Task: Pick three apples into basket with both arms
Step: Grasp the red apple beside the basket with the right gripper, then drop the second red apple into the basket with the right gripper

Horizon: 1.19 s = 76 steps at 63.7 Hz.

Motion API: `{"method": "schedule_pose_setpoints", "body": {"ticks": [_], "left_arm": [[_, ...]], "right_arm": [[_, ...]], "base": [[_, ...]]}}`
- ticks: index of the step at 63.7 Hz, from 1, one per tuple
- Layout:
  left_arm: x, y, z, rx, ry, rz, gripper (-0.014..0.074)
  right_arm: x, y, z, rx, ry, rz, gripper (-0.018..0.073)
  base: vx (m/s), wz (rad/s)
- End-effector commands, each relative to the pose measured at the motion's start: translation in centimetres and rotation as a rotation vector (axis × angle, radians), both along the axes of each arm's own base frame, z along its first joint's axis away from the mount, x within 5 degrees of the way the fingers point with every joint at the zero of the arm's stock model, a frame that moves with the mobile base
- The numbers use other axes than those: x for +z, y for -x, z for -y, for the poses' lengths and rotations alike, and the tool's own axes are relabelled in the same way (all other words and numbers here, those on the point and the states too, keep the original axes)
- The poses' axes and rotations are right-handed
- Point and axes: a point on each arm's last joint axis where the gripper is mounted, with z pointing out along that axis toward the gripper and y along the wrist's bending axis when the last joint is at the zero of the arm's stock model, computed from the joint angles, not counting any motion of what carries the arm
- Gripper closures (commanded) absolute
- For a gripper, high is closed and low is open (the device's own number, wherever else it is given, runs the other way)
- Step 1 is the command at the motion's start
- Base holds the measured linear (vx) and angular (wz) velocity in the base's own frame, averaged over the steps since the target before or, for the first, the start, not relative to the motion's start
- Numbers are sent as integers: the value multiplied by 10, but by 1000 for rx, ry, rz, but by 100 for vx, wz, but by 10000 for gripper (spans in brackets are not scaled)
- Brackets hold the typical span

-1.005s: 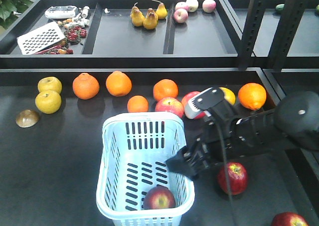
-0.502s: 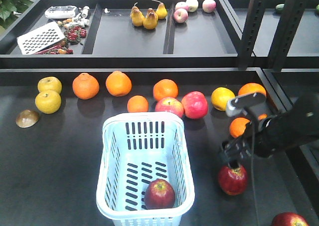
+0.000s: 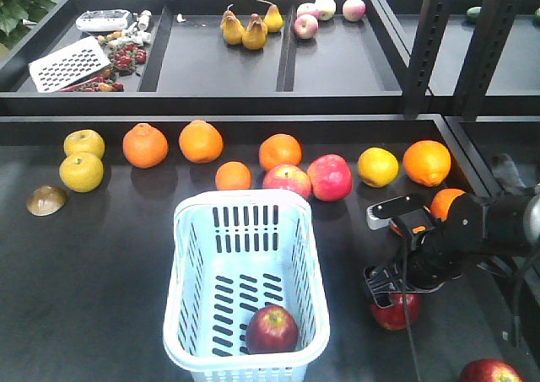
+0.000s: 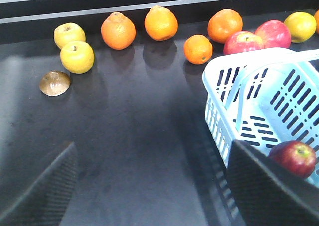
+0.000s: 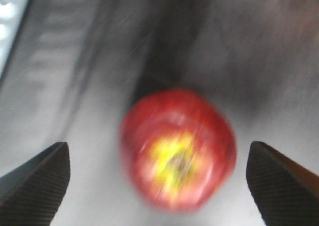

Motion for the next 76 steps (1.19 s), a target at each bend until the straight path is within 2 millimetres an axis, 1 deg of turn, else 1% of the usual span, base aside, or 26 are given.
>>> {"method": "schedule_pose_setpoints", "body": {"ticks": [1, 10, 15, 18, 23, 29, 34, 41, 49, 54, 58, 65, 71, 76], "left_arm": [[13, -2, 0, 4, 24, 83, 6], [13, -2, 0, 4, 24, 83, 6], [13, -2, 0, 4, 24, 83, 6], [13, -2, 0, 4, 24, 83, 6], [13, -2, 0, 4, 24, 83, 6], [13, -2, 0, 4, 24, 83, 6], [13, -2, 0, 4, 24, 83, 6], [13, -2, 0, 4, 24, 83, 6], [13, -2, 0, 4, 24, 83, 6], [13, -2, 0, 4, 24, 83, 6], [13, -2, 0, 4, 24, 83, 6], [13, -2, 0, 4, 24, 83, 6], [13, -2, 0, 4, 24, 83, 6], [13, -2, 0, 4, 24, 83, 6]], "right_arm": [[9, -12, 2, -9, 1, 90, -108], [-12, -13, 2, -8, 15, 47, -93], [-17, -12, 2, -6, 17, 25, -57], [-18, -11, 2, -3, 18, 12, -20], [-15, -10, 2, 15, 27, 8, 71], [-4, -8, 3, 30, 32, 22, 187], [11, -7, 3, 32, 25, 49, 249], [39, -1, 2, 36, 9, 92, 261], [79, 19, -6, 76, -16, 104, 261], [105, 35, -15, 116, -38, 128, 261], [127, 52, -27, 152, -86, 157, 261], [154, 79, -52, 252, -175, 205, 261], [169, 99, -78, 356, -254, 263, 261], [174, 106, -96, 415, -292, 319, 261]], "base": [[0, 0], [0, 0], [0, 0], [0, 0], [0, 0], [0, 0], [0, 0], [0, 0], [0, 0], [0, 0], [0, 0], [0, 0], [0, 0], [0, 0]]}}
